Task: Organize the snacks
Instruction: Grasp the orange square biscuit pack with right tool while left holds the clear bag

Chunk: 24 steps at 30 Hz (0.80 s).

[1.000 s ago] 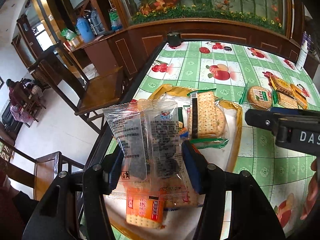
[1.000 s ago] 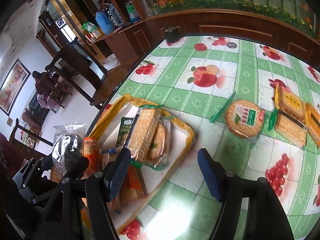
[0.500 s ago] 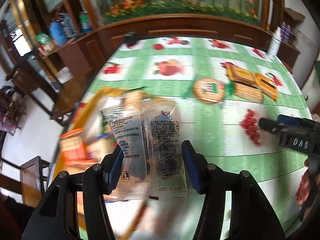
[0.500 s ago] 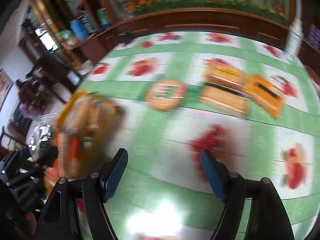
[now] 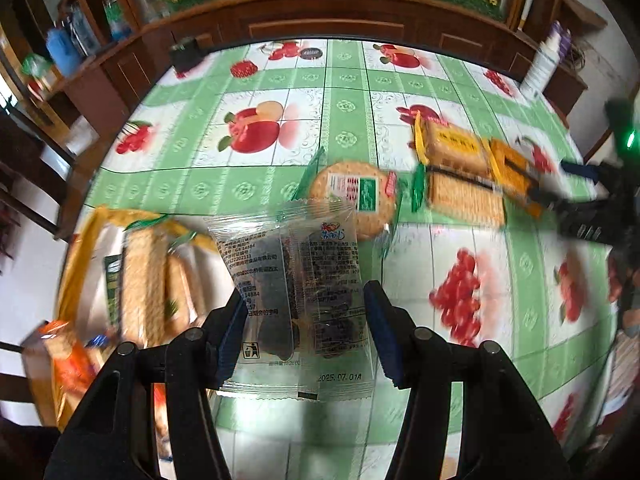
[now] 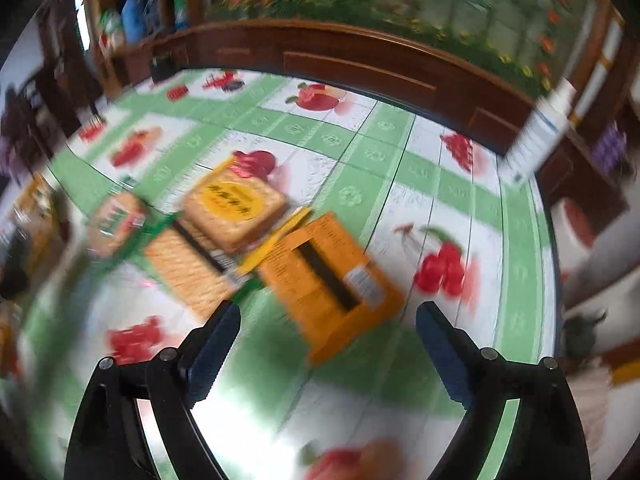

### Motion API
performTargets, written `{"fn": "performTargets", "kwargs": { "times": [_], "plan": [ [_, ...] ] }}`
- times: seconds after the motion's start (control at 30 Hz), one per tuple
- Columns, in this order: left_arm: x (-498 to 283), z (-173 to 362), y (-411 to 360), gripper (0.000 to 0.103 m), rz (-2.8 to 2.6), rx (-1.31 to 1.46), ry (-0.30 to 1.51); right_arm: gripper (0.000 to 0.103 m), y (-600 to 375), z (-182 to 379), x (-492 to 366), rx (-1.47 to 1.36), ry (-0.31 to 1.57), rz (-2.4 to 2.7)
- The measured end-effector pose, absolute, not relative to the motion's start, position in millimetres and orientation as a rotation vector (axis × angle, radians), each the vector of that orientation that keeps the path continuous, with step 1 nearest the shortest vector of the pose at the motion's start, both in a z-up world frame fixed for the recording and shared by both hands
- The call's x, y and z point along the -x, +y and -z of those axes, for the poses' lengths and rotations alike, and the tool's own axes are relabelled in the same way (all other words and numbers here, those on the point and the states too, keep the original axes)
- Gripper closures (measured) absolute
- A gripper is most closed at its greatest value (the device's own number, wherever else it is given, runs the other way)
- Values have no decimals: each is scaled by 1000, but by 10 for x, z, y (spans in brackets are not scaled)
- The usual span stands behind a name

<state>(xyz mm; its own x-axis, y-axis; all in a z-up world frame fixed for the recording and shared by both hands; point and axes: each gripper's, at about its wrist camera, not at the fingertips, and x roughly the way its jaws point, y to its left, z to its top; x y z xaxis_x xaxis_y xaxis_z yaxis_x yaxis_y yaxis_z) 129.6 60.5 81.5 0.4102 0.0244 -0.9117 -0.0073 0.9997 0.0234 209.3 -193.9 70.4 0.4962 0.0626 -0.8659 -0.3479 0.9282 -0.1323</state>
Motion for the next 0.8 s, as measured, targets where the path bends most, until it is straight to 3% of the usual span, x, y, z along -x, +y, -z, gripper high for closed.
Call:
{"fn": "performTargets", "kwargs": {
  "times": [0.4, 0.57, 0.8],
  "plan": [
    [-1873, -957, 735, 48, -68, 43, 1168, 12, -1827, -264, -2366, 496, 1116, -371],
    [-2127, -806, 794, 48, -49, 116, 1228, 25, -1827, -270, -2372, 464, 1137, -409],
    [-2339, -630, 674, 48, 82, 217, 1295, 29, -1976, -279, -2094, 411, 1181, -436]
  ]
}}
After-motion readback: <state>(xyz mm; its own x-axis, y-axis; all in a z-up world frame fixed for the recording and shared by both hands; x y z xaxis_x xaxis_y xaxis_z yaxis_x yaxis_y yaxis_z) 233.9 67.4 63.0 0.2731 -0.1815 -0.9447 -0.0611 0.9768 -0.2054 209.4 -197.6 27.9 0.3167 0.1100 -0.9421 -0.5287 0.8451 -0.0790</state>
